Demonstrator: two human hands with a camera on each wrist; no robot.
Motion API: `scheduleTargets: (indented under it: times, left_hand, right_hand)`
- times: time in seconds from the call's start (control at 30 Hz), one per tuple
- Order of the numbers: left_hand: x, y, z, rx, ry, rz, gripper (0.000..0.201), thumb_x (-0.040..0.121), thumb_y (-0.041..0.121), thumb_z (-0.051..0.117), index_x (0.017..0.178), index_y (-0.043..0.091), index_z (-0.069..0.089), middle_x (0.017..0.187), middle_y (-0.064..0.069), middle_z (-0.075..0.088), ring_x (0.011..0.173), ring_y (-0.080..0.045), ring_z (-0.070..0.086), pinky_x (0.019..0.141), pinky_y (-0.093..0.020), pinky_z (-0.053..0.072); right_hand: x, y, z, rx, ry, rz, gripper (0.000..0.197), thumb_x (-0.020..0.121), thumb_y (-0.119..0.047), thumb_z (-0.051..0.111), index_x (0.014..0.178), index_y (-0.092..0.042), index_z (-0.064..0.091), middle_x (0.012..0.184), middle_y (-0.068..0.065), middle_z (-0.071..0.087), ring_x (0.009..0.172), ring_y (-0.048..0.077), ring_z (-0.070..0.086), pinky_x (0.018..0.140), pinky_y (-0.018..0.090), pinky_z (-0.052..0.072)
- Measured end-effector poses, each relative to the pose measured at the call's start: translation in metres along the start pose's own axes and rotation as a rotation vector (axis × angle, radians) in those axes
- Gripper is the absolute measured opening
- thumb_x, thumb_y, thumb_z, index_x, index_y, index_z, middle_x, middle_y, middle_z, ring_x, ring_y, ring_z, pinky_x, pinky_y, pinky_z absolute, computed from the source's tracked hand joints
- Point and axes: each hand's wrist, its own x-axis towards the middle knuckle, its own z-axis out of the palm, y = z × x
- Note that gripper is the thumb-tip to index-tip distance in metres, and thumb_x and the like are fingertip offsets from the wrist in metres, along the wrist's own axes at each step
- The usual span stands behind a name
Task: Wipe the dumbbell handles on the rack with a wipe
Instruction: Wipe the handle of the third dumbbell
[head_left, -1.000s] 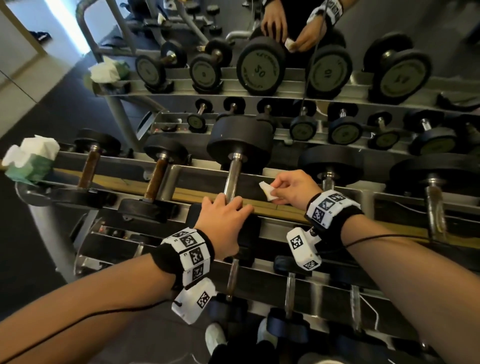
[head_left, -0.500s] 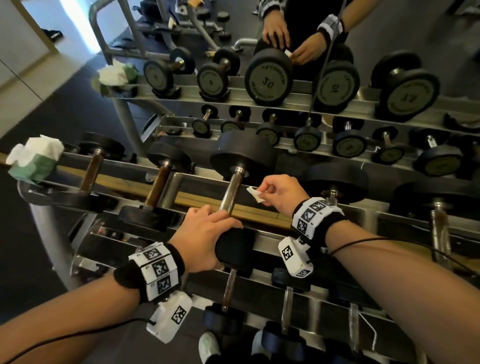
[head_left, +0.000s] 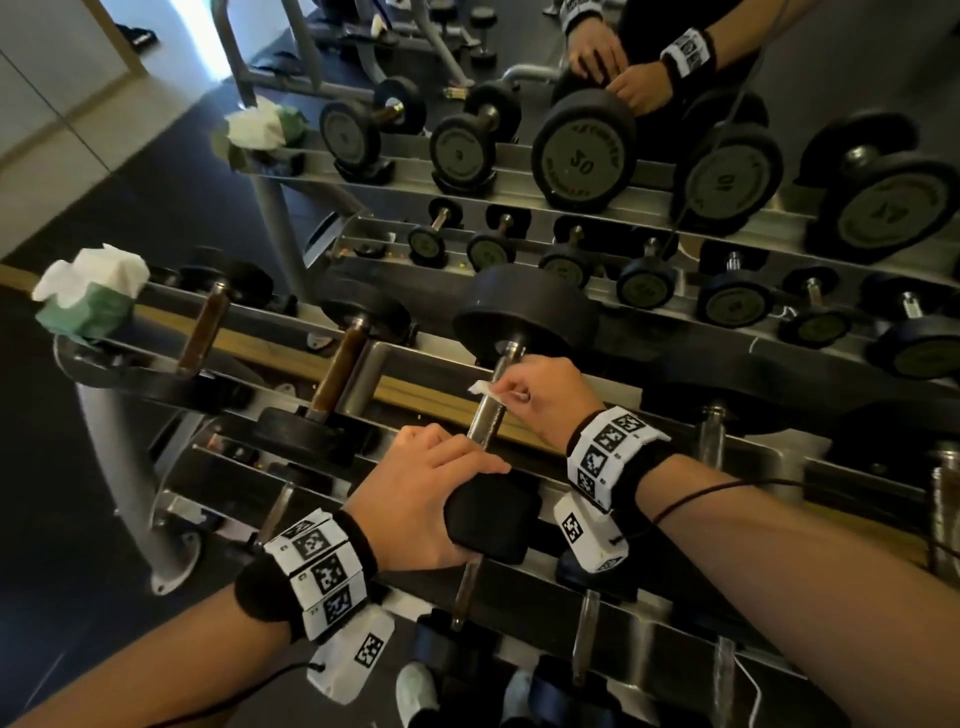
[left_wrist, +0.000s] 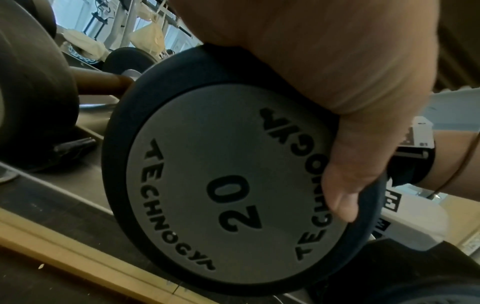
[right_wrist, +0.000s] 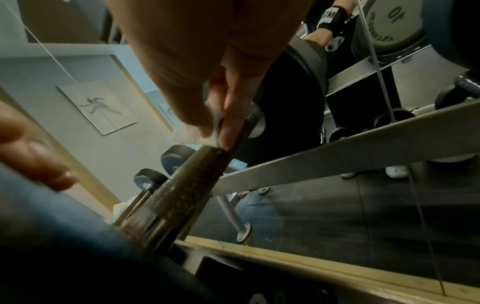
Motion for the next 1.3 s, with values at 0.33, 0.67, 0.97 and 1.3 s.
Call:
scheduleTargets:
  times: [0.33,0.67,0.97,1.3]
  left_hand:
    - [0.000,-0.004,-0.004,-0.044,-0.015,0.032,0.082,0.060,0.068,0.073,0.132,0.034,0.052,0.122,0.015,0.056,0.105,-0.009,0.048,0.093,-0.030,0.035]
    - [0.000,-0.002,-0.005,-0.042,0.008,0.045,0.082,0.059,0.067,0.077,0.129,0.031,0.057,0.118,0.013,0.059,0.103,-0.011,0.050,0.090,-0.034,0.041]
    - [0.000,-0.003,-0.003,-0.027,0.015,0.056,0.081,0.060,0.066,0.078,0.129,0.030,0.056,0.118,0.012,0.059,0.103,-0.014,0.052,0.090,-0.036,0.041]
    - [-0.001,-0.002,-0.005,-0.030,-0.009,0.040,0.084,0.058,0.062,0.081,0.132,0.031,0.054,0.121,0.011,0.058,0.106,-0.015,0.052,0.093,-0.040,0.043]
  right_hand:
    - [-0.025,0.026,-0.007,0.177,-0.099,0.193,0.017,0.079,-0.012,0.076,0.072,-0.025,0.067,0.074,-0.004,0.067,0.076,0.014,0.066,0.080,0.037,0.057]
    - [-0.001,0.027,0.016,0.172,0.168,0.235,0.022,0.084,-0.014,0.066,0.071,-0.024,0.050,0.074,0.000,0.064,0.072,0.017,0.064,0.068,0.034,0.054]
    - [-0.012,0.029,0.035,0.174,-0.159,0.026,0.022,0.079,-0.005,0.071,0.067,-0.018,0.058,0.073,-0.002,0.064,0.073,0.014,0.064,0.074,0.034,0.057]
    - [0.006,0.041,0.020,0.277,0.100,0.160,0.036,0.081,-0.011,0.073,0.063,-0.039,0.056,0.065,-0.010,0.061,0.063,0.004,0.065,0.061,0.027,0.057]
